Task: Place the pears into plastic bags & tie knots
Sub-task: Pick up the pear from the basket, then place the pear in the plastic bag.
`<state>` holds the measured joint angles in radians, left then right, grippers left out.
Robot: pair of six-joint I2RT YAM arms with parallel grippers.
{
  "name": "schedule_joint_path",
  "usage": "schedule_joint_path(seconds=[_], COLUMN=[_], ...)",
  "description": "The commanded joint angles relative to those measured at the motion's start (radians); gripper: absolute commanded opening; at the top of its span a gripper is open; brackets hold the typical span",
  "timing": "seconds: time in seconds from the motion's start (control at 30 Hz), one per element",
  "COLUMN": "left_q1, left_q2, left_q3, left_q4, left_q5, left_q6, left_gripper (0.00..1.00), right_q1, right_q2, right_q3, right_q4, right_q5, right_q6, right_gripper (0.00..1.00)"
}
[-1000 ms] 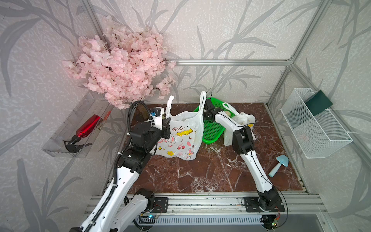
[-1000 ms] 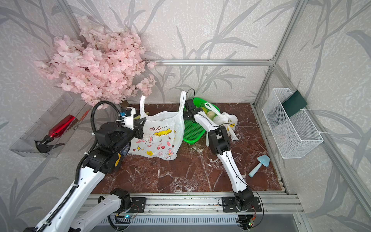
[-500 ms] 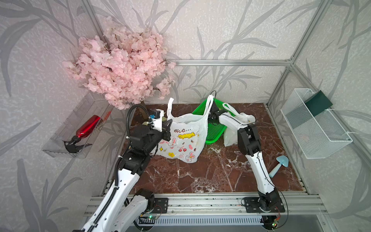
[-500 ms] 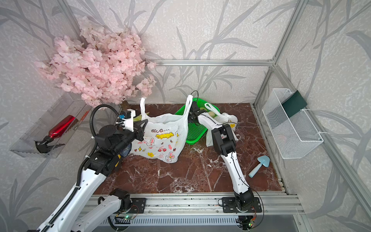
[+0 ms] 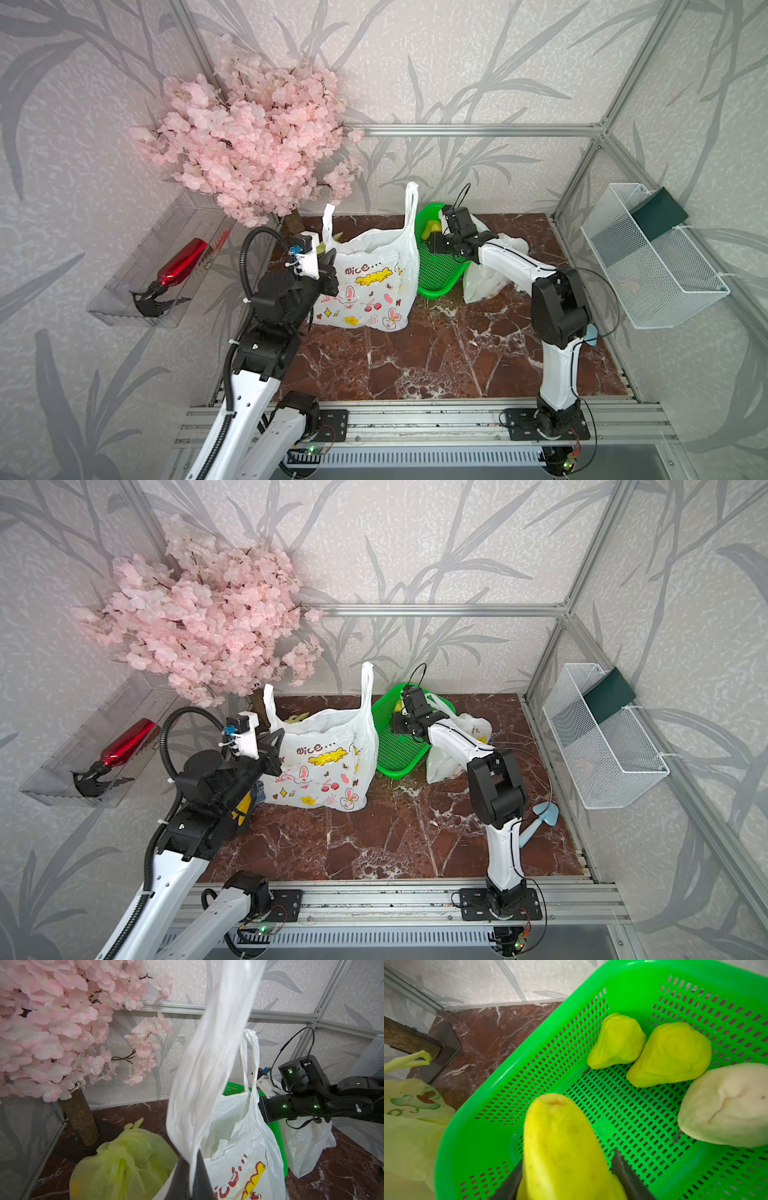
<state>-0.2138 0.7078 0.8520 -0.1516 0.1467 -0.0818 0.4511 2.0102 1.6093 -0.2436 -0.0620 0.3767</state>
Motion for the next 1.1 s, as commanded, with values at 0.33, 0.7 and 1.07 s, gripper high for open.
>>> schedule_joint_path(seconds=[0.33,0.7,1.07], left_q1=[0.004,-0.011,-0.061], left_q2=[0.053,0.120,0.120], left_q3=[-0.057,-0.064,-0.065], left_q4=[0.128,0.187,0.156], left_q5=[0.197,0.349,0.416], left_q6=[-0.065,-0.091,-0.076], left_gripper=[0.00,0.00,0.00], right_q1=[-0.009,0.160,0.215], right_q2=[-0.423,-0.591,-0.407], right_q3=[-0.220,-0.152,-0.043], right_q4=[-0.052,-0.272,-0.196], right_q5=[-0.134,-0.358,-0.561], right_q6=[-0.045,-0.084,0.032], right_gripper=[0.23,0.19,0.19])
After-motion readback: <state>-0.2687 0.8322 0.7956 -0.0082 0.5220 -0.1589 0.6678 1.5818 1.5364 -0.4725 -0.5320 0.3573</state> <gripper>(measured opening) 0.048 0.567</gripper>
